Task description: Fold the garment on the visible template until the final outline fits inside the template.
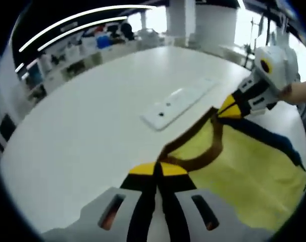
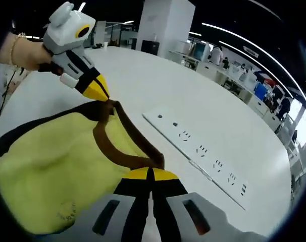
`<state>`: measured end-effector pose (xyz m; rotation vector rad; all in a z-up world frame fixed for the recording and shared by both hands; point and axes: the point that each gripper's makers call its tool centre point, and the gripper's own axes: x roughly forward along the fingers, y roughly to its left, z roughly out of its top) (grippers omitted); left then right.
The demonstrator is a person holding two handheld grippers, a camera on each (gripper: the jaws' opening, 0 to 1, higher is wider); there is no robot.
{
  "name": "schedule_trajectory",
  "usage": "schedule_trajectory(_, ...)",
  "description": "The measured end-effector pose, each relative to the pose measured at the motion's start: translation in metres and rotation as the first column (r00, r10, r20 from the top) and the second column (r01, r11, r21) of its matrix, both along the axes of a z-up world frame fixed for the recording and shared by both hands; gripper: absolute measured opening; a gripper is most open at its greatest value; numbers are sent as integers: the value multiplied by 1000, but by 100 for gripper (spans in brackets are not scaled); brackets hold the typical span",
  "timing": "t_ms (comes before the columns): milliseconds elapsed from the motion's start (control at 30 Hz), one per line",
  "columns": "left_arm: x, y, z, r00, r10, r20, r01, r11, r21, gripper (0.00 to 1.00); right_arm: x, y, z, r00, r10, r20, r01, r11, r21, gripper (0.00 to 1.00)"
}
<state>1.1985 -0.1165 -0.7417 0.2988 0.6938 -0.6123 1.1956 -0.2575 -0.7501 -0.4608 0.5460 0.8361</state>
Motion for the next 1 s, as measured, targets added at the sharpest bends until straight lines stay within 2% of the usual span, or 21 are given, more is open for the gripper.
schedule_trajectory(100, -6, -3, 16, 998, 8, 55, -5, 999, -43, 0, -4, -10, 21, 998, -55, 26, 53, 995, 82, 1)
schedule_trajectory(267, -29, -6, 37, 993, -24, 112, 29, 999, -44, 3, -21, -29, 43, 994, -97, 41, 91, 987, 130, 3)
schedule_trajectory(400, -51, -1, 64, 989, 10, 150, 4, 996, -91, 10, -46, -43, 66, 991, -120, 59, 109, 981, 162, 7)
schedule_trajectory(567, -78, 10, 87, 985, 30, 170, -14, 996, -90, 19, -77, -55, 87, 988, -143, 60, 130, 973, 192, 14)
schedule_trajectory(667, -94, 19, 101, 982, 66, 179, -46, 992, -114, 23, -97, -60, 97, 986, -154, 65, 137, 968, 212, 15)
schedule_trajectory(867, -118, 28, 112, 979, 92, 180, -71, 990, -120, 28, -125, -70, 108, 981, -188, 55, 170, 957, 235, 21)
schedule_trajectory(1000, -143, 31, 123, 979, 101, 178, -78, 988, -131, 34, -145, -77, 119, 977, -205, 56, 186, 952, 243, 26)
